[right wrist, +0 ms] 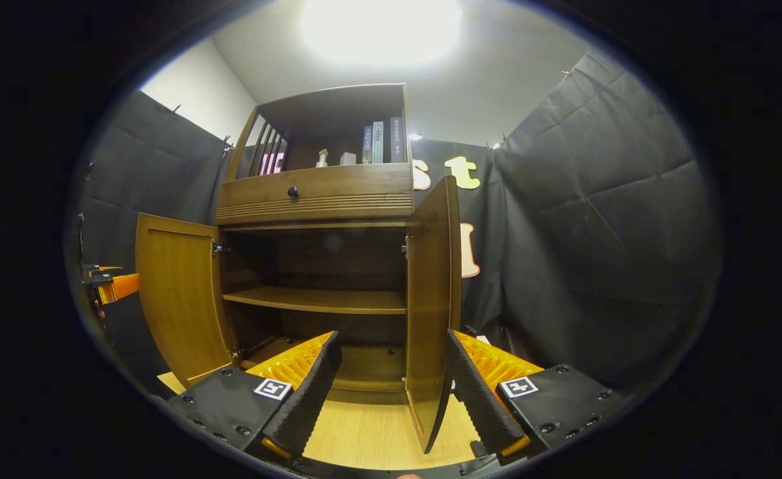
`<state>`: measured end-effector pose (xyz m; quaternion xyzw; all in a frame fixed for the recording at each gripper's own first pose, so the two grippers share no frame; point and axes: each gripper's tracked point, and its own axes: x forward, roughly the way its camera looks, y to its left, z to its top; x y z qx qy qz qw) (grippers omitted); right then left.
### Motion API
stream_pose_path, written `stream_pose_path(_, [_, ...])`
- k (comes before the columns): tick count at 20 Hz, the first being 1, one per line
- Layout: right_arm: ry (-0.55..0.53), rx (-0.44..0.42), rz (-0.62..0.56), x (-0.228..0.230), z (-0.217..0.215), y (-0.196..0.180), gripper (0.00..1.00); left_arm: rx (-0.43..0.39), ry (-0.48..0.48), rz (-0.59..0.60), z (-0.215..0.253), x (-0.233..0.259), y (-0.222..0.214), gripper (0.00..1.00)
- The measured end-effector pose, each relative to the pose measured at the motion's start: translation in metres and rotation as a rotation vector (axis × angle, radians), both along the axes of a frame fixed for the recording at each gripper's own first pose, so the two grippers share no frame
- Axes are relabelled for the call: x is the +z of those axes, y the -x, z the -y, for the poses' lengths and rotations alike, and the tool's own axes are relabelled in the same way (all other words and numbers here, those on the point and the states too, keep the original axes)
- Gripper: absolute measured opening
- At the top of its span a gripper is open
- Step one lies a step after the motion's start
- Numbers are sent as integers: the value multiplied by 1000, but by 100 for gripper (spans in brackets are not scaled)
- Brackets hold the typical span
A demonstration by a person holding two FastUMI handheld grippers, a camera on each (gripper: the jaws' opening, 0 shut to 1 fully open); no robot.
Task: Open the right door of the double-door shoe cabinet with the right hand, and open the left door with the left hand.
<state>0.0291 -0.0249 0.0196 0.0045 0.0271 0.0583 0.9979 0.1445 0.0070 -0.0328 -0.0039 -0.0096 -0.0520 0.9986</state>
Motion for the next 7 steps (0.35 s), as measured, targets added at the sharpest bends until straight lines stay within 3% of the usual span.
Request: stream_pose_path(7, [4, 2, -2, 0, -3, -2, 98, 7, -6, 6, -2, 0, -3, 92])
